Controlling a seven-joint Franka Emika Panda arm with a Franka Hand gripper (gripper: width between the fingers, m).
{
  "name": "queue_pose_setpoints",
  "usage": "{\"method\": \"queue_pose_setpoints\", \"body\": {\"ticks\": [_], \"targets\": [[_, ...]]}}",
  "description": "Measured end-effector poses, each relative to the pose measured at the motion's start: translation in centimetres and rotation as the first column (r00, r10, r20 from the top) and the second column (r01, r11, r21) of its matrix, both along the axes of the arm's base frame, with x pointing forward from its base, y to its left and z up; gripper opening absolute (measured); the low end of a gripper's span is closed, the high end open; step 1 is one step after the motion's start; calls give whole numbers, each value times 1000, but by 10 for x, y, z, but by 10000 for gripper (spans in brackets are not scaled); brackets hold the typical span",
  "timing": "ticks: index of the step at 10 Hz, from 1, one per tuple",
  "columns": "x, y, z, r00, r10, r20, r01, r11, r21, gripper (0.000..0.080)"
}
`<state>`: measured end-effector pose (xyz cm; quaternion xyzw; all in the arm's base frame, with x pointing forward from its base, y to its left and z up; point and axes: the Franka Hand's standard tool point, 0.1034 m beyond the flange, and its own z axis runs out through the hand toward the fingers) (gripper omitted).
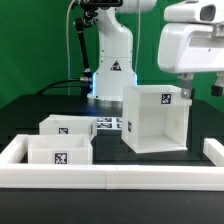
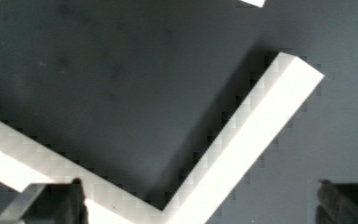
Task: Assemble drawer
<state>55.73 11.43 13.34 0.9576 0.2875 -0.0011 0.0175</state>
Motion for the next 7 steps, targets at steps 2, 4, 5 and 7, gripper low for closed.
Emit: {"method": "queue_pose_setpoints", "body": {"ticks": [2, 4, 5, 7], "targets": [[-12, -6, 18, 1000, -7, 16, 7, 1000, -3, 649], [-27, -13, 15, 1000, -10, 8, 10, 1000, -8, 649], [-29, -15, 13, 1000, -12, 2, 12, 1000, -8, 649], [-29, -14, 13, 1000, -10, 2, 10, 1000, -8, 649]]}}
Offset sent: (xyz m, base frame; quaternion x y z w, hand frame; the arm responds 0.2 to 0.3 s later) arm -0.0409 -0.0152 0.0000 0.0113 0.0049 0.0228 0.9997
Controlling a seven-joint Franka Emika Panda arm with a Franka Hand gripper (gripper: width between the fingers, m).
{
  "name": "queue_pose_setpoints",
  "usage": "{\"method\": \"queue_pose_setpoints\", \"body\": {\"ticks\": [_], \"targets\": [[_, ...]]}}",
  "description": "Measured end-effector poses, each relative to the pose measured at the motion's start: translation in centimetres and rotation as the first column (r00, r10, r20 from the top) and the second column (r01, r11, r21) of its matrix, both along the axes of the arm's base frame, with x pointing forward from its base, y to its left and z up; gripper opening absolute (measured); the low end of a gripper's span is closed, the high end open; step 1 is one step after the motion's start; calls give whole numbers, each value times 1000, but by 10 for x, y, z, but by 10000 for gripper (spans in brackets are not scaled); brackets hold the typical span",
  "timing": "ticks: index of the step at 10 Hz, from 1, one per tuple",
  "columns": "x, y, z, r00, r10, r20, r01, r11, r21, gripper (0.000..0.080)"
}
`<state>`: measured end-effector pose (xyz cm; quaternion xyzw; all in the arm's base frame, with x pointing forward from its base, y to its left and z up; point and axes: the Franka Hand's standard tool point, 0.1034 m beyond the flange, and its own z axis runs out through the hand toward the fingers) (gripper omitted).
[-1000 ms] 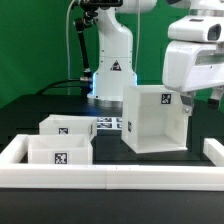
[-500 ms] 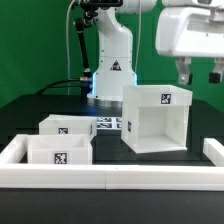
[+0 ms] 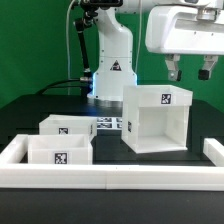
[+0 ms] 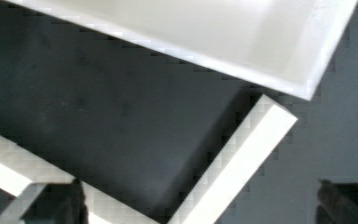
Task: Assemble drawer
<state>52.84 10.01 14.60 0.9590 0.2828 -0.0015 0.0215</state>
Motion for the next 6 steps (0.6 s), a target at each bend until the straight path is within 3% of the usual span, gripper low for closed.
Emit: {"method": "queue_pose_setpoints", "body": {"ticks": [3, 6], "targets": [[-7, 1, 1, 999, -45, -8, 45, 999, -4, 649], [-41, 2, -3, 996, -79, -37, 79, 997, -7, 649]]}}
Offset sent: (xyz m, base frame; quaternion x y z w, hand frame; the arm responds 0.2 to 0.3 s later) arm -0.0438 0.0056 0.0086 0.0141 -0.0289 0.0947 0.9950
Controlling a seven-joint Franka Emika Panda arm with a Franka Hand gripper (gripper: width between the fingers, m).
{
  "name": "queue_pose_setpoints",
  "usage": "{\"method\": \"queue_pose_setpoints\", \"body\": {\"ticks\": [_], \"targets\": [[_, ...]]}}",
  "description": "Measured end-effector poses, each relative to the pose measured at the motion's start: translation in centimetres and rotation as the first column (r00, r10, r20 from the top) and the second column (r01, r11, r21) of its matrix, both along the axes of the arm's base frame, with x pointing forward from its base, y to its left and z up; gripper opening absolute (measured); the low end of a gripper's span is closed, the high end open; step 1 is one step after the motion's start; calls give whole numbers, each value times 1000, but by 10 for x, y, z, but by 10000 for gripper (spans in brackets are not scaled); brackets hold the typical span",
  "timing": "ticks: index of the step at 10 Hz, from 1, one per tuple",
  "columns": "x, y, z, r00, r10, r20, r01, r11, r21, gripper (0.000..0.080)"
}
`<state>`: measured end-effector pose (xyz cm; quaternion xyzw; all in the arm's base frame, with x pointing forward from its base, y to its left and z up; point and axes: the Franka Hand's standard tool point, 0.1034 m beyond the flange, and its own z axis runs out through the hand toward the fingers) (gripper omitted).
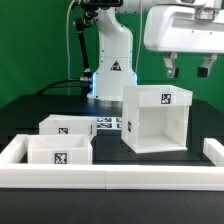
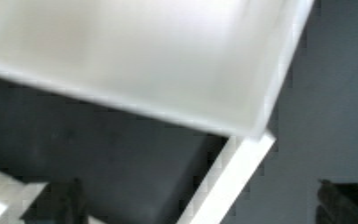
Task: Assemble drawer
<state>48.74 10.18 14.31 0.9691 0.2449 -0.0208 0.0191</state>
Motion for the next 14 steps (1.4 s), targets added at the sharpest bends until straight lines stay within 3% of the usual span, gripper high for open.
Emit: {"method": "queue_pose_setpoints", "body": {"ticks": [4, 6, 9, 11, 12, 14], "targets": [[-33, -6, -22, 1000, -10, -14, 10, 1000, 9, 649], [-40, -5, -36, 1000, -11, -26, 11, 1000, 13, 649], [-41, -3, -39, 999, -5, -31, 5, 1000, 13, 620], [-41, -3, -39, 999, -5, -32, 5, 1000, 13, 264], [-41, -3, -39, 999, -5, -32, 5, 1000, 13, 264], [-41, -3, -39, 999, -4, -32, 4, 1000, 13, 38]]}}
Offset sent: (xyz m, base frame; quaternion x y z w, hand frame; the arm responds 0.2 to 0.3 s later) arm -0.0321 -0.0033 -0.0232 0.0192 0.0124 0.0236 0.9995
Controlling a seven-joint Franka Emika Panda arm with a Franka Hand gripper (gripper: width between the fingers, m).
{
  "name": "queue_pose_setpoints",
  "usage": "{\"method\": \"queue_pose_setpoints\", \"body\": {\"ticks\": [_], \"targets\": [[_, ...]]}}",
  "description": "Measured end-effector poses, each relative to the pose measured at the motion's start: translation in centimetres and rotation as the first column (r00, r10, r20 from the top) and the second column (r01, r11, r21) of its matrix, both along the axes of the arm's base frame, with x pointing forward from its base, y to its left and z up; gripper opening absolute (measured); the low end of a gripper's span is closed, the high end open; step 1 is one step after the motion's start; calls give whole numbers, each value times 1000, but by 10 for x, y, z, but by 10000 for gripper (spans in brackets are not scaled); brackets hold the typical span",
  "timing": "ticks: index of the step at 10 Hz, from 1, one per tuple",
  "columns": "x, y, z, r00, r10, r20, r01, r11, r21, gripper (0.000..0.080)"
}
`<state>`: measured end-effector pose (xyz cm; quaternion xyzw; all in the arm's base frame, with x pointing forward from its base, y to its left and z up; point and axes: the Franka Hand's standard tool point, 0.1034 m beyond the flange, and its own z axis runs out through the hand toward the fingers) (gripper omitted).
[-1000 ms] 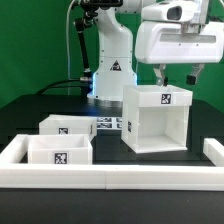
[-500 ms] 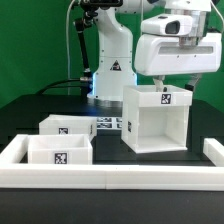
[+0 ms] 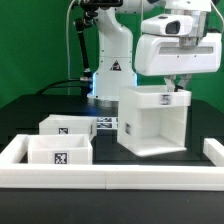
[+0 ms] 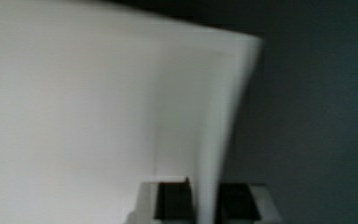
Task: Assemble drawer
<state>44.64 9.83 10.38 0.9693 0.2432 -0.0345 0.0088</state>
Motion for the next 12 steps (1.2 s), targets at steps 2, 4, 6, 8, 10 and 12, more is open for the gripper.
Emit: {"method": "queue_pose_setpoints", "body": {"ticks": [2, 4, 6, 8, 10, 12], "targets": [[0, 0, 0, 1000, 0, 0, 0, 1000, 0, 38], [0, 0, 0, 1000, 0, 0, 0, 1000, 0, 38], [0, 0, 0, 1000, 0, 0, 0, 1000, 0, 38], [9, 0, 0, 1000, -27, -1, 27, 1000, -1, 38], [37, -2, 0, 999, -45, 20, 45, 999, 7, 38], [50, -3, 0, 998, -53, 33, 53, 999, 12, 38]]}}
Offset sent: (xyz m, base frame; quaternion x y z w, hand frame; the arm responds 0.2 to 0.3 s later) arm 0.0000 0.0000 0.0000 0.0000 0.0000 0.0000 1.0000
